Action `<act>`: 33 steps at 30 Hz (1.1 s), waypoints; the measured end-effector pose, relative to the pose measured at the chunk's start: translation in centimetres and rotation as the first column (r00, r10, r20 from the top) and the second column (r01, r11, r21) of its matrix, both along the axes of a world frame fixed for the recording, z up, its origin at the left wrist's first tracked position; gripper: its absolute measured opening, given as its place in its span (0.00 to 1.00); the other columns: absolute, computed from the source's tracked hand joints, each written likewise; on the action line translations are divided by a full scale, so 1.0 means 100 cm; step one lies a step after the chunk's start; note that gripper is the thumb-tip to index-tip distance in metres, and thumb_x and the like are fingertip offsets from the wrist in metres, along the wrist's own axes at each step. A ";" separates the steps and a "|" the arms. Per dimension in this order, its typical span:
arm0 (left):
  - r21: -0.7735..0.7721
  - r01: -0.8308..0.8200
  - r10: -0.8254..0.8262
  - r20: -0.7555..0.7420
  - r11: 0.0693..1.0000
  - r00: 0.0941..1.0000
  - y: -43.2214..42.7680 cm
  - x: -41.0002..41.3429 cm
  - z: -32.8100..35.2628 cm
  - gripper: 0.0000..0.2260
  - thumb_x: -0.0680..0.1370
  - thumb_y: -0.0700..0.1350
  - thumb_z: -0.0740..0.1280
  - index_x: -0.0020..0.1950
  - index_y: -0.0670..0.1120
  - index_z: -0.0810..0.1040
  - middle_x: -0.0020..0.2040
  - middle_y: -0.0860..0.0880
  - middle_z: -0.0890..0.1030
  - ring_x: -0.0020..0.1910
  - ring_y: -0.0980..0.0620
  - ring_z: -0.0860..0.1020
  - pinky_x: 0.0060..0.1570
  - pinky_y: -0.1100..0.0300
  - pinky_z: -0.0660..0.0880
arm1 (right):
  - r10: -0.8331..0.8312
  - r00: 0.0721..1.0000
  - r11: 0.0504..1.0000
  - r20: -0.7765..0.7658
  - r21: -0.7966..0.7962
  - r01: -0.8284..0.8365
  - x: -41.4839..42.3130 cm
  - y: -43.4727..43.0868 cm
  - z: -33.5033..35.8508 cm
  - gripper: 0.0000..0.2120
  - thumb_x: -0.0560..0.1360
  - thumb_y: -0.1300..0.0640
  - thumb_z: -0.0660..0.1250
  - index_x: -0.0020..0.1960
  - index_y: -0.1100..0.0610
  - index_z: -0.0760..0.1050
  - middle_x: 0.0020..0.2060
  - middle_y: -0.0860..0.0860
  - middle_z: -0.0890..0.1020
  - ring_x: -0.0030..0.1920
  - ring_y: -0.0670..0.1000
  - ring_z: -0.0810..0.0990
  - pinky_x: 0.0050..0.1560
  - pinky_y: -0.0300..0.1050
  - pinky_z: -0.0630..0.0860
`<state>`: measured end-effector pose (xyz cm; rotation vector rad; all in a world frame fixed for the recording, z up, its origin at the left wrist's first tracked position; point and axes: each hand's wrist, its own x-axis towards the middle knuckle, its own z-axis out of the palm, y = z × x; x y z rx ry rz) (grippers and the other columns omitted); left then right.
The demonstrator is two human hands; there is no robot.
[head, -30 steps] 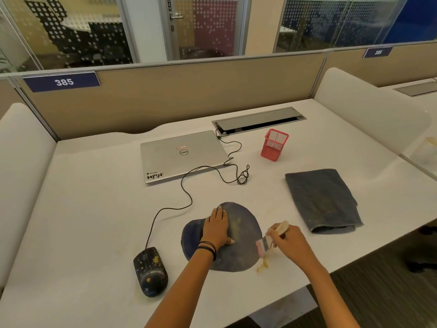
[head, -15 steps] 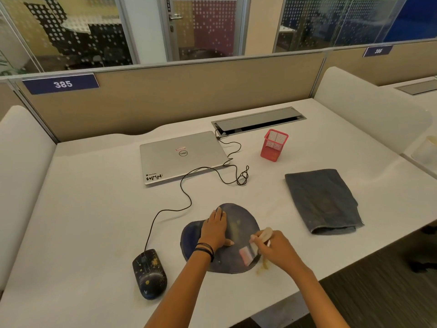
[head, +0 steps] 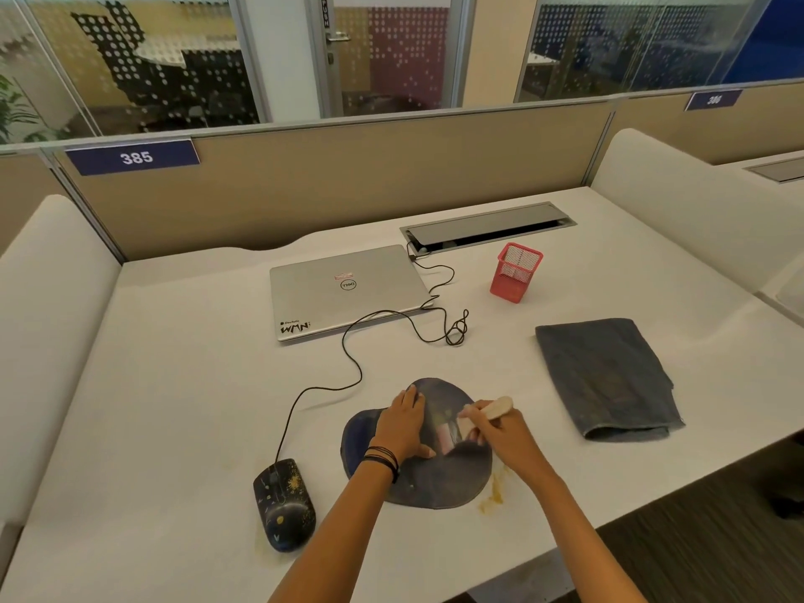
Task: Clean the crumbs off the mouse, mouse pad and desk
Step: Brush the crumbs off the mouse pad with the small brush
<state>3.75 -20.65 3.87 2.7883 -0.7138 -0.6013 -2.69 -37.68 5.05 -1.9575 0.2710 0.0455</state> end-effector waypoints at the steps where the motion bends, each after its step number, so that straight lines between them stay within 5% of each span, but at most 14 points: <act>1: 0.002 0.000 0.000 0.001 1.000 1.000 0.000 0.000 0.000 0.42 0.73 0.53 0.71 0.77 0.42 0.49 0.79 0.44 0.48 0.77 0.44 0.52 0.74 0.52 0.59 | 0.023 0.999 0.999 -0.022 -0.026 -0.024 0.000 0.001 -0.003 0.13 0.78 0.51 0.62 0.44 0.58 0.80 0.32 0.51 0.80 0.33 0.47 0.79 0.36 0.33 0.74; 4: 0.007 0.004 -0.004 0.005 1.000 1.000 -0.001 0.000 0.000 0.42 0.73 0.52 0.71 0.77 0.41 0.49 0.78 0.44 0.48 0.77 0.44 0.52 0.74 0.52 0.60 | -0.026 0.998 0.972 -0.060 -0.234 0.012 0.002 -0.011 -0.010 0.17 0.79 0.48 0.59 0.44 0.58 0.79 0.35 0.52 0.81 0.37 0.50 0.80 0.38 0.36 0.73; 8: 0.002 -0.001 0.001 0.007 1.000 1.000 0.000 0.000 -0.001 0.42 0.73 0.53 0.71 0.77 0.42 0.49 0.79 0.44 0.48 0.77 0.44 0.52 0.73 0.52 0.59 | -0.157 0.982 0.870 0.100 -0.457 0.186 0.007 -0.021 -0.001 0.18 0.79 0.48 0.59 0.36 0.57 0.76 0.30 0.50 0.79 0.29 0.46 0.77 0.30 0.31 0.67; 11: -0.004 0.001 -0.001 0.015 1.000 1.000 0.000 0.000 -0.001 0.41 0.73 0.53 0.71 0.77 0.42 0.51 0.78 0.44 0.49 0.77 0.44 0.53 0.73 0.52 0.60 | -0.090 0.984 0.915 0.154 -0.378 0.142 0.016 -0.013 0.009 0.15 0.79 0.51 0.59 0.35 0.53 0.72 0.28 0.45 0.76 0.28 0.45 0.76 0.30 0.27 0.68; 15: -0.001 0.001 -0.001 0.034 1.000 0.999 -0.002 0.001 0.000 0.40 0.73 0.53 0.71 0.76 0.42 0.53 0.78 0.44 0.51 0.76 0.44 0.55 0.73 0.53 0.59 | 0.053 0.998 0.991 0.032 -0.128 -0.049 0.028 0.011 0.004 0.15 0.79 0.50 0.60 0.43 0.60 0.78 0.32 0.51 0.79 0.33 0.45 0.77 0.34 0.33 0.71; 18: -0.005 -0.005 0.005 0.025 1.000 1.000 -0.001 0.001 -0.001 0.40 0.73 0.53 0.71 0.77 0.42 0.52 0.78 0.45 0.50 0.77 0.44 0.54 0.74 0.53 0.58 | 0.052 0.998 0.994 -0.020 -0.092 -0.054 0.030 0.008 -0.005 0.15 0.79 0.51 0.60 0.44 0.59 0.80 0.31 0.50 0.79 0.32 0.46 0.78 0.36 0.34 0.73; 22: -0.007 0.003 -0.002 0.027 1.000 1.000 -0.001 0.001 0.000 0.41 0.73 0.53 0.71 0.77 0.42 0.51 0.78 0.44 0.50 0.76 0.44 0.54 0.73 0.53 0.60 | -0.041 0.997 0.941 -0.066 -0.337 0.016 0.031 -0.017 -0.004 0.19 0.80 0.50 0.58 0.43 0.61 0.81 0.33 0.55 0.82 0.34 0.50 0.79 0.36 0.38 0.72; 26: -0.023 -0.009 0.010 0.015 1.000 1.000 0.000 -0.001 0.000 0.41 0.73 0.53 0.71 0.77 0.42 0.51 0.78 0.45 0.50 0.76 0.44 0.54 0.73 0.52 0.59 | -0.099 0.994 0.739 0.041 -0.666 0.102 0.034 -0.025 0.005 0.22 0.81 0.50 0.55 0.37 0.61 0.77 0.28 0.52 0.76 0.30 0.49 0.76 0.36 0.38 0.68; 30: -0.025 -0.012 0.013 0.021 1.000 1.000 0.000 0.000 0.000 0.40 0.73 0.53 0.70 0.76 0.42 0.52 0.78 0.45 0.51 0.76 0.44 0.54 0.74 0.53 0.58 | -0.048 0.995 0.956 0.086 -0.286 0.071 0.049 -0.007 0.014 0.15 0.79 0.50 0.60 0.35 0.53 0.73 0.29 0.46 0.77 0.31 0.45 0.77 0.34 0.29 0.68; 33: -0.024 -0.015 0.015 0.019 1.000 1.000 0.000 0.000 0.000 0.40 0.73 0.53 0.71 0.76 0.43 0.53 0.78 0.45 0.51 0.77 0.44 0.53 0.74 0.53 0.56 | 0.023 0.998 0.984 0.063 -0.175 -0.011 0.065 0.009 0.010 0.08 0.78 0.53 0.63 0.45 0.56 0.78 0.34 0.46 0.79 0.35 0.43 0.79 0.36 0.27 0.72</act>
